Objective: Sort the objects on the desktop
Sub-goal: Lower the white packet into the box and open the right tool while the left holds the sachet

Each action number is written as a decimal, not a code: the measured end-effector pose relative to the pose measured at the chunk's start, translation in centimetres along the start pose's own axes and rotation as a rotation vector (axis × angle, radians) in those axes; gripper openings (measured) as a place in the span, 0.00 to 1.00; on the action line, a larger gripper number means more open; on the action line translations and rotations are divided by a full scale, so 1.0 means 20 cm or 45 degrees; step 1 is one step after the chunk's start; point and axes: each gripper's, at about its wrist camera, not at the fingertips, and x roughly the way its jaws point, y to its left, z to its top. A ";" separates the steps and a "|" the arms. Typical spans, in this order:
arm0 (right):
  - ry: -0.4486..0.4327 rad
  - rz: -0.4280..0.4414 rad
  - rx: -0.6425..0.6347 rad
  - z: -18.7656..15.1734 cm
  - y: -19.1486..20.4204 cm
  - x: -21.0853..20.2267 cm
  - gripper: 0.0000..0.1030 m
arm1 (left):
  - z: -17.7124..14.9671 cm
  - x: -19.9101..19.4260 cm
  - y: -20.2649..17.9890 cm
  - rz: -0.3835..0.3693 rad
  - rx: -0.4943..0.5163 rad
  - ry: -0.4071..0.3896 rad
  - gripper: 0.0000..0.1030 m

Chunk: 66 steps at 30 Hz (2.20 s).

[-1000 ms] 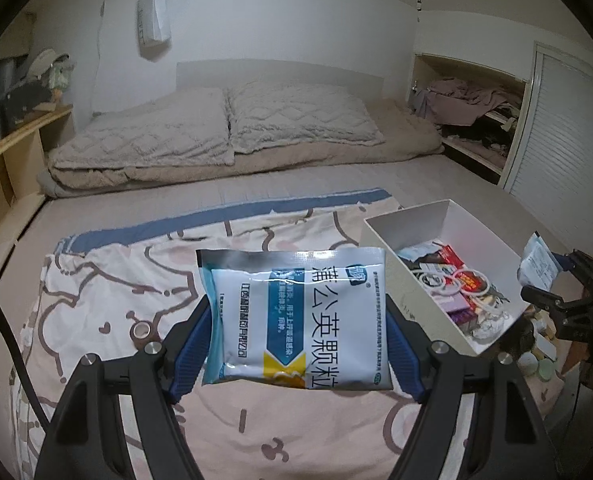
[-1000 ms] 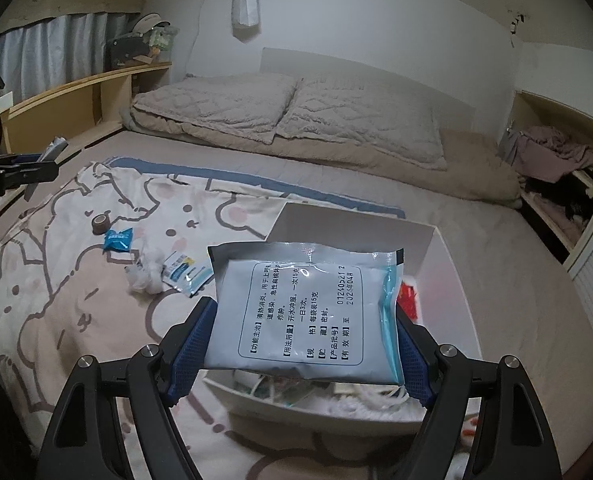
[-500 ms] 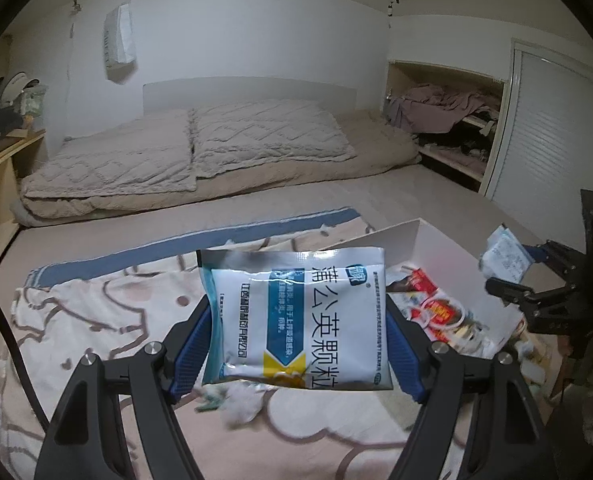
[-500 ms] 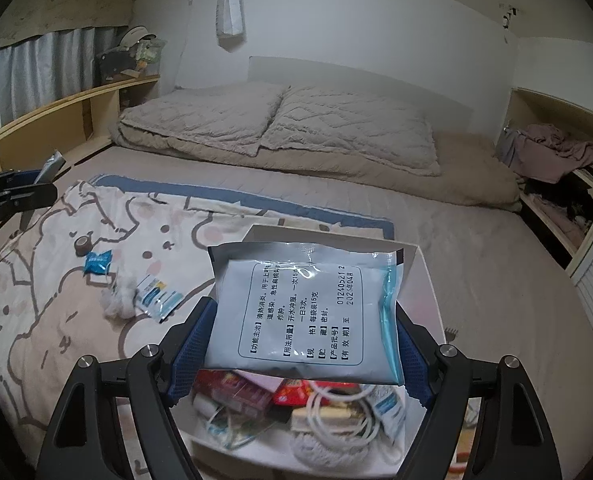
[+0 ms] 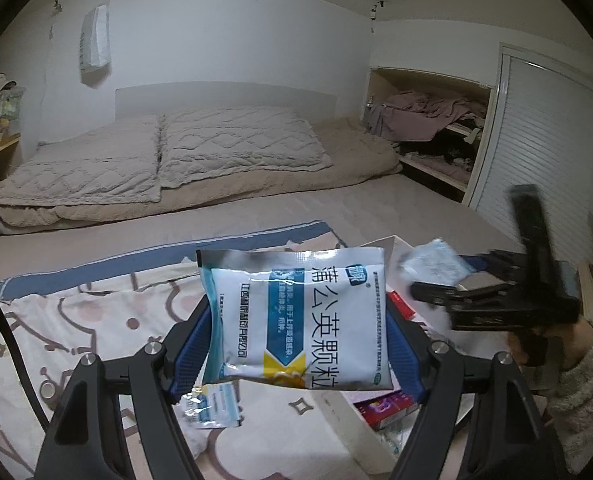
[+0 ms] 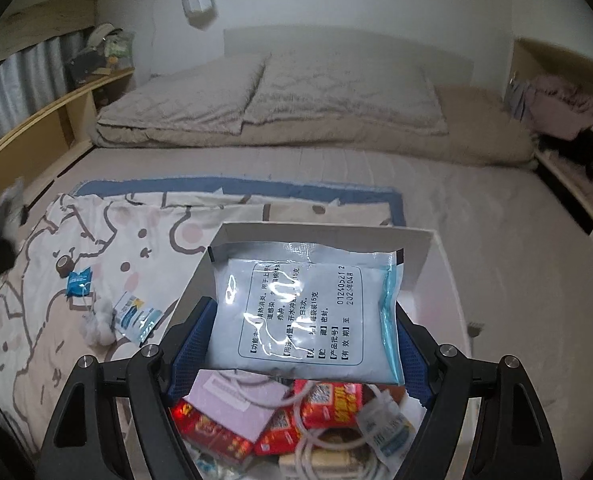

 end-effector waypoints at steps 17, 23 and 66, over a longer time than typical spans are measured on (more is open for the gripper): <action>0.496 0.032 0.175 0.02 0.09 0.69 0.80 | -0.12 0.12 0.09 -0.001 0.021 -0.009 0.76; 0.548 0.030 0.211 0.03 0.09 0.80 0.80 | -0.14 0.16 0.17 -0.013 -0.046 0.014 0.76; -0.084 0.053 0.409 -0.23 -0.27 -0.13 1.00 | 0.05 0.63 -0.20 -0.075 -0.084 0.267 0.76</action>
